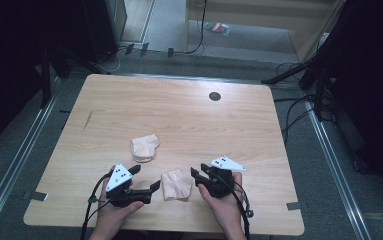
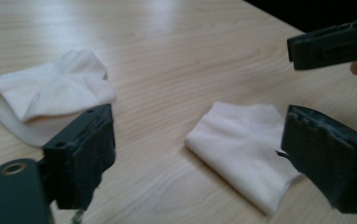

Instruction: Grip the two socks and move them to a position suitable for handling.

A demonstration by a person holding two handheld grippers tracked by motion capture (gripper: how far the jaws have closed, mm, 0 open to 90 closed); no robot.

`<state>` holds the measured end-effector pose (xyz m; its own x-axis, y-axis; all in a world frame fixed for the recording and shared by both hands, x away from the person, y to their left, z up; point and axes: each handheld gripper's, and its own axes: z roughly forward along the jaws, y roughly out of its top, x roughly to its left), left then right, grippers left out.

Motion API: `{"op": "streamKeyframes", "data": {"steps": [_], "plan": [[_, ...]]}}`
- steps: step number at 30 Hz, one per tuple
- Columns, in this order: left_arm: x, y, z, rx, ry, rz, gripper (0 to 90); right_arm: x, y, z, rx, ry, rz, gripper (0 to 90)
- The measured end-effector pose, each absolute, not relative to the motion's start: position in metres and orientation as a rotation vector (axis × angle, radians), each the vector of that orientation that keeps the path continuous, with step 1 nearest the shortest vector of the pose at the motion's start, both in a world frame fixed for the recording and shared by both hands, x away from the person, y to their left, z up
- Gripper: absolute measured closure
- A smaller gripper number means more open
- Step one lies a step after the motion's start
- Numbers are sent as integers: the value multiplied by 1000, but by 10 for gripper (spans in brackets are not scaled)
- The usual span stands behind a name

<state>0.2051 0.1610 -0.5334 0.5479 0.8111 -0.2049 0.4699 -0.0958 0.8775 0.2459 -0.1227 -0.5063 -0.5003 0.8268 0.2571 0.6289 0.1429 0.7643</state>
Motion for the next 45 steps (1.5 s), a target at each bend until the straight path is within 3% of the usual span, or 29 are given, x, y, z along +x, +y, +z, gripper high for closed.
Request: {"op": "streamKeyframes", "data": {"steps": [10, 17, 19, 25, 33, 36, 40, 45], "plan": [[207, 158, -541, 1775, 1106, 398, 165, 244, -108, -531, 1504, 2299, 1200, 577], [208, 156, -546, 1805, 1123, 366, 234, 241, -99, -535, 1495, 2328, 1162, 585], [208, 155, -548, 1814, 1120, 353, 294, 240, -94, -537, 1469, 2336, 1113, 634], [209, 155, -548, 1817, 1124, 348, 307, 236, -91, -535, 1446, 2324, 1091, 718], [210, 155, -550, 1821, 1121, 336, 291, 229, -86, -522, 1364, 2315, 1107, 873], [209, 154, -549, 1810, 1104, 289, 279, 230, -85, -517, 1352, 2328, 1130, 882], [206, 145, -548, 1840, 1061, 261, 153, 230, -83, -500, 1320, 2317, 1193, 886], [203, 130, -552, 1927, 1068, 261, 136, 226, -77, -485, 1277, 2308, 1244, 887]]}}
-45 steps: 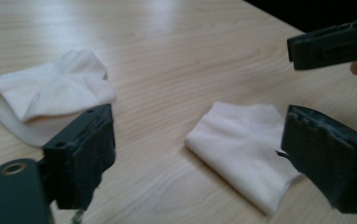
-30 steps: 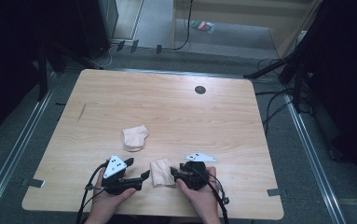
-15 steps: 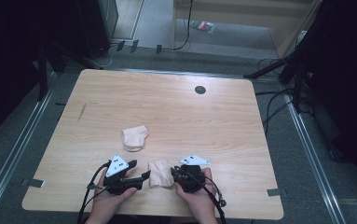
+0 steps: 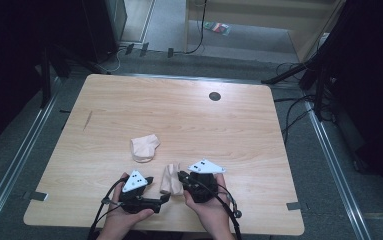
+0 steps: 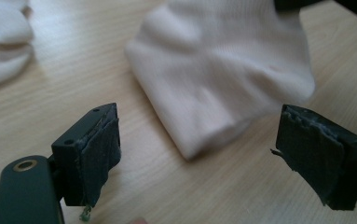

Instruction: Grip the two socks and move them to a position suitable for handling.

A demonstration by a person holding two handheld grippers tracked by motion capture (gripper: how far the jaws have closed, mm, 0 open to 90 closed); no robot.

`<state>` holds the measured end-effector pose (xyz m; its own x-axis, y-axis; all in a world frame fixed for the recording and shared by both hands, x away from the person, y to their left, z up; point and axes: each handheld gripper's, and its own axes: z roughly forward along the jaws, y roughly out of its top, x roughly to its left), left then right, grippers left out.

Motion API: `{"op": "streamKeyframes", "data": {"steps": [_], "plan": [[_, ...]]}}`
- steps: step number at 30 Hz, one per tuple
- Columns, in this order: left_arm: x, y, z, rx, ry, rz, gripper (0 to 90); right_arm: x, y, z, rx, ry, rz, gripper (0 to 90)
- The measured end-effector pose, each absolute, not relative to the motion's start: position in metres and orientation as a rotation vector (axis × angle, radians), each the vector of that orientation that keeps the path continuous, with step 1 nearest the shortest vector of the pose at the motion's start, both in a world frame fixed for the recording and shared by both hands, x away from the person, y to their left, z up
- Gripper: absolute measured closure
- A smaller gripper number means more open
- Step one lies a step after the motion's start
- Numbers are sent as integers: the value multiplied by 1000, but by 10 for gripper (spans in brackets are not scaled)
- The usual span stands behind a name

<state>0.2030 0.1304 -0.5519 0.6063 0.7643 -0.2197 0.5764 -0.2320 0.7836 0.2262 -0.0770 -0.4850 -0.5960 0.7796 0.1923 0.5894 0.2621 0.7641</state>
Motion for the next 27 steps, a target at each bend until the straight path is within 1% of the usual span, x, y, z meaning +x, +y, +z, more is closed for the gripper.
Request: {"op": "streamKeyframes", "data": {"steps": [1, 4, 6, 7, 8, 9, 11, 12, 13, 14, 15, 16, 17, 18, 19, 20, 21, 23, 24, 26, 27], "plan": [[202, 128, -552, 1935, 1078, 278, 136, 225, -76, -484, 1271, 2313, 1247, 886], [204, 123, -553, 1965, 1103, 266, 151, 223, -75, -479, 1271, 2320, 1284, 886], [204, 120, -553, 1993, 1107, 290, 160, 223, -75, -476, 1271, 2319, 1298, 886], [205, 118, -552, 1999, 1117, 308, 226, 221, -75, -472, 1263, 2316, 1318, 886], [206, 117, -552, 1994, 1129, 328, 259, 220, -75, -470, 1259, 2318, 1327, 886], [206, 117, -552, 1994, 1129, 328, 310, 220, -75, -470, 1259, 2318, 1327, 886], [208, 117, -552, 1994, 1129, 349, 431, 217, -72, -466, 1243, 2319, 1351, 886], [208, 118, -552, 1988, 1125, 351, 526, 216, -71, -465, 1232, 2323, 1357, 886], [208, 118, -552, 1988, 1125, 351, 698, 216, -71, -465, 1232, 2323, 1357, 886], [209, 119, -552, 1982, 1119, 351, 698, 216, -69, -464, 1220, 2326, 1362, 886], [208, 124, -550, 1960, 1118, 365, 866, 216, -66, -463, 1189, 2326, 1372, 886], [207, 127, -547, 1940, 1122, 393, 866, 216, -66, -463, 1189, 2326, 1372, 886], [205, 134, -541, 1911, 1130, 448, 892, 216, -65, -463, 1186, 2318, 1372, 886], [199, 148, -529, 1851, 1148, 570, 897, 219, -63, -462, 1190, 2289, 1399, 887], [194, 155, -521, 1838, 1147, 662, 898, 220, -63, -462, 1177, 2273, 1420, 887], [194, 155, -521, 1838, 1147, 662, 899, 220, -63, -462, 1177, 2273, 1420, 887], [185, 165, -508, 1821, 1129, 800, 899, 220, -61, -461, 1139, 2249, 1484, 886], [183, 166, -503, 1819, 1117, 822, 900, 219, -60, -461, 1122, 2242, 1499, 886], [180, 163, -501, 1862, 1093, 840, 900, 220, -59, -462, 1119, 2242, 1486, 886], [179, 159, -504, 1882, 1082, 834, 900, 221, -59, -464, 1130, 2250, 1473, 886], [179, 153, -510, 1911, 1075, 805, 900, 224, -61, -467, 1147, 2256, 1452, 887]]}}
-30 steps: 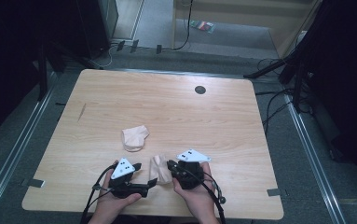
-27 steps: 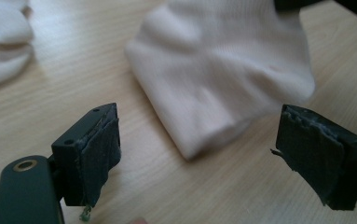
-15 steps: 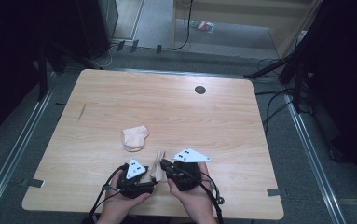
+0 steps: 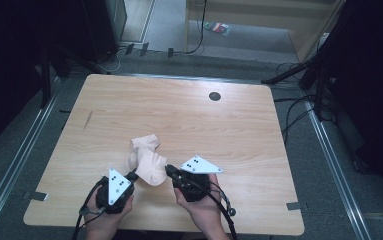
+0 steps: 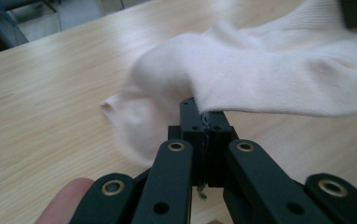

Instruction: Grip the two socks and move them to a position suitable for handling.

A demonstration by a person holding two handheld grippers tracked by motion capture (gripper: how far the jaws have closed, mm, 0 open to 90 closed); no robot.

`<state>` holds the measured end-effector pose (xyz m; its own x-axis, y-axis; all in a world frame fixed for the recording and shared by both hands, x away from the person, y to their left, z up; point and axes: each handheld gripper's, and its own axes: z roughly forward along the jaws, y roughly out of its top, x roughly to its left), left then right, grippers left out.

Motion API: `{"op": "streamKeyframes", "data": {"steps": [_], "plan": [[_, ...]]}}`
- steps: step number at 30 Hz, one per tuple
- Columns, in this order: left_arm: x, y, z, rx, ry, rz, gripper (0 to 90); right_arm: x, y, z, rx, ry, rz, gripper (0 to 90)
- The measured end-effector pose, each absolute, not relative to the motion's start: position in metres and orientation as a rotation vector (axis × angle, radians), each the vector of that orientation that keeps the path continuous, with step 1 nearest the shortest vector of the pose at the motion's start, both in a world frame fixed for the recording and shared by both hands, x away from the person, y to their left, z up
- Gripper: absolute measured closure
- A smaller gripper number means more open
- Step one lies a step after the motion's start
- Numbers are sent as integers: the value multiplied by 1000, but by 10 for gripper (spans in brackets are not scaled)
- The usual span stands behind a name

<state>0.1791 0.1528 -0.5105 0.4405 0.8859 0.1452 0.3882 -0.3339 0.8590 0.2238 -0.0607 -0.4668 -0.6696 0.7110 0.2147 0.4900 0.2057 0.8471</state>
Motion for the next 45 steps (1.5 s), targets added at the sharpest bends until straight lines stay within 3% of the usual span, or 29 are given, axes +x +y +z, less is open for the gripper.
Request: {"op": "streamKeyframes", "data": {"steps": [4, 10, 11, 12, 13, 14, 15, 17, 21, 24, 25, 29, 34, 36, 37, 40, 45], "plan": [[183, 138, -533, 1990, 1070, 696, 900, 235, -74, -485, 1232, 2281, 1351, 887], [186, 133, -542, 1971, 1068, 601, 878, 240, -85, -504, 1262, 2315, 1240, 888], [186, 134, -541, 1964, 1065, 585, 786, 240, -86, -506, 1248, 2319, 1204, 888], [187, 135, -542, 1963, 1067, 568, 786, 240, -86, -506, 1248, 2319, 1204, 888], [189, 136, -542, 1976, 1067, 546, 730, 240, -87, -506, 1245, 2315, 1190, 888], [190, 136, -543, 1973, 1071, 519, 588, 242, -90, -507, 1251, 2314, 1181, 888], [190, 137, -543, 1971, 1067, 502, 588, 242, -90, -507, 1251, 2314, 1181, 888], [192, 141, -541, 1954, 1057, 477, 467, 244, -94, -508, 1257, 2313, 1161, 888], [198, 161, -532, 1851, 1071, 486, 401, 246, -104, -513, 1257, 2313, 1134, 887], [205, 176, -530, 1798, 1149, 506, 418, 246, -107, -513, 1258, 2309, 1140, 887], [210, 183, -530, 1766, 1196, 508, 513, 246, -108, -512, 1238, 2310, 1153, 887], [232, 197, -541, 1733, 1333, 420, 589, 246, -107, -513, 1229, 2314, 1149, 887], [241, 191, -550, 1804, 1356, 377, 640, 245, -106, -514, 1222, 2313, 1144, 886], [244, 189, -552, 1827, 1357, 389, 726, 245, -106, -514, 1224, 2312, 1144, 886], [246, 188, -552, 1829, 1354, 378, 726, 245, -106, -515, 1223, 2312, 1143, 886], [247, 187, -552, 1861, 1337, 386, 899, 245, -106, -516, 1227, 2310, 1142, 886], [241, 187, -550, 1884, 1267, 386, 900, 244, -107, -514, 1231, 2293, 1156, 886]]}}
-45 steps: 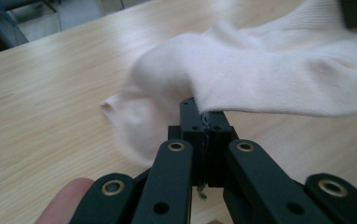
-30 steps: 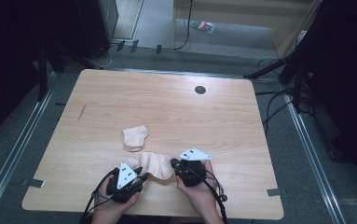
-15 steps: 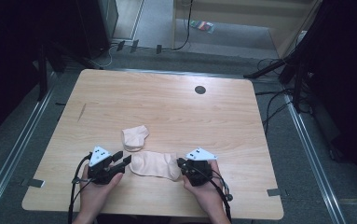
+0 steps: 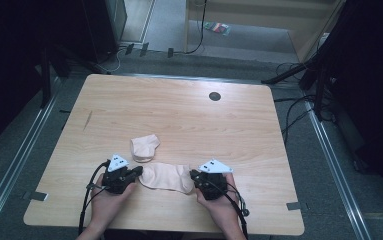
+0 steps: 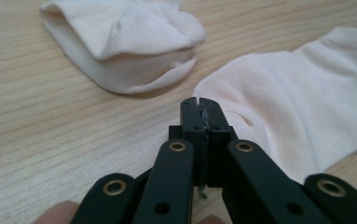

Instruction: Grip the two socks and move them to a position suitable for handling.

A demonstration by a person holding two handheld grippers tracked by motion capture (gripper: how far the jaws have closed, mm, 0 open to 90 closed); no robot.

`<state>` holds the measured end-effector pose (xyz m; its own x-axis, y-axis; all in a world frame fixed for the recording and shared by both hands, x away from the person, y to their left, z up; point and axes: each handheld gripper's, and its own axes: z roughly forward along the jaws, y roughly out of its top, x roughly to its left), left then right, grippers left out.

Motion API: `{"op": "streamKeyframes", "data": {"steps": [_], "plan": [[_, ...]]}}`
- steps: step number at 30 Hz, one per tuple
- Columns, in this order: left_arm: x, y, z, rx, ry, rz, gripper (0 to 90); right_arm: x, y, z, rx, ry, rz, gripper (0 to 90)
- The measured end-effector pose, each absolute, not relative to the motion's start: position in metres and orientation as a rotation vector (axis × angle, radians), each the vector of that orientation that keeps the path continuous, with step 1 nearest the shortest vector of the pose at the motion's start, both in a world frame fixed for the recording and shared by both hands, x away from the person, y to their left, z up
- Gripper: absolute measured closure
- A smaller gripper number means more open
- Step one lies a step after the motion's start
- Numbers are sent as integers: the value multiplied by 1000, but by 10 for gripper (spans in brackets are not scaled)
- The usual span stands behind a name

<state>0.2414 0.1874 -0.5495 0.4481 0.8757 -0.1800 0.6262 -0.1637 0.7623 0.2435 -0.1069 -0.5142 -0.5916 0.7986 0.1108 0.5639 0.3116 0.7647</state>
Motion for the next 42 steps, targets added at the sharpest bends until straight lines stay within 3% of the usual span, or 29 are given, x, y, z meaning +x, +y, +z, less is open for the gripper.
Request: {"op": "streamKeyframes", "data": {"steps": [8, 18, 42], "plan": [[213, 192, -529, 1865, 1208, 338, 900, 227, -118, -499, 1272, 2263, 1205, 887], [198, 185, -537, 1916, 1195, 322, 900, 204, -128, -509, 1257, 2309, 1175, 886], [199, 185, -549, 1951, 1222, 335, 900, 216, -130, -528, 1282, 2327, 1114, 887]]}}
